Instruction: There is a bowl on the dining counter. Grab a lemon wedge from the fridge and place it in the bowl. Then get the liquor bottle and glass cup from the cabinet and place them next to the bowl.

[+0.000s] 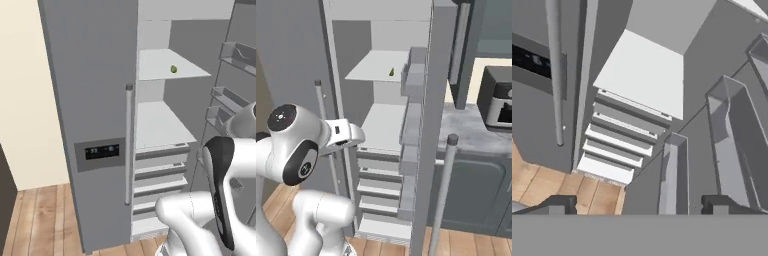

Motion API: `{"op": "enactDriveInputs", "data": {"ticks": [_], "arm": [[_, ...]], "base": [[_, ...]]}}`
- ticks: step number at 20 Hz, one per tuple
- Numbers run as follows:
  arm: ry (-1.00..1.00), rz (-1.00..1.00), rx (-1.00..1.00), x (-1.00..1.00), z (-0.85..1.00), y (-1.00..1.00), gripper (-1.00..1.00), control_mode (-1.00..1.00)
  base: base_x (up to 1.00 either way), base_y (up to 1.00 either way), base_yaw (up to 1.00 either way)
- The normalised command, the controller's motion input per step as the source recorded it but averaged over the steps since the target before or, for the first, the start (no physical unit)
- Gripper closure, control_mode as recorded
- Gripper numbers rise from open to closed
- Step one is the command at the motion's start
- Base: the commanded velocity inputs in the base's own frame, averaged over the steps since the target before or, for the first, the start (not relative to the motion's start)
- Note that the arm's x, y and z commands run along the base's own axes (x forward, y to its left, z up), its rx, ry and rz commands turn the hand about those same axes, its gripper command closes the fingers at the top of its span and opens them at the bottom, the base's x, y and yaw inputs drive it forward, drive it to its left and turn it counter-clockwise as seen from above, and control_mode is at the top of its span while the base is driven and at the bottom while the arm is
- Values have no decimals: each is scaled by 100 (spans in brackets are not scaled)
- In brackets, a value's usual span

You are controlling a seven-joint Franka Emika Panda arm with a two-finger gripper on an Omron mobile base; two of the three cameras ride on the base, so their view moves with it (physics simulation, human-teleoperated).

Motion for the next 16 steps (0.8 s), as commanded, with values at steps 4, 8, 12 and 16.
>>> {"op": "enactDriveInputs", "data": {"ticks": [4,8,12,16], "arm": [[0,0,0,0,0,0,-100,100],[0,0,0,0,0,0,-100,100],[0,0,0,0,0,0,-100,100],[0,0,0,0,0,0,-100,100]], "base": [[55,-8,0],[77,0,0],[85,0,0],[83,0,0]]}}
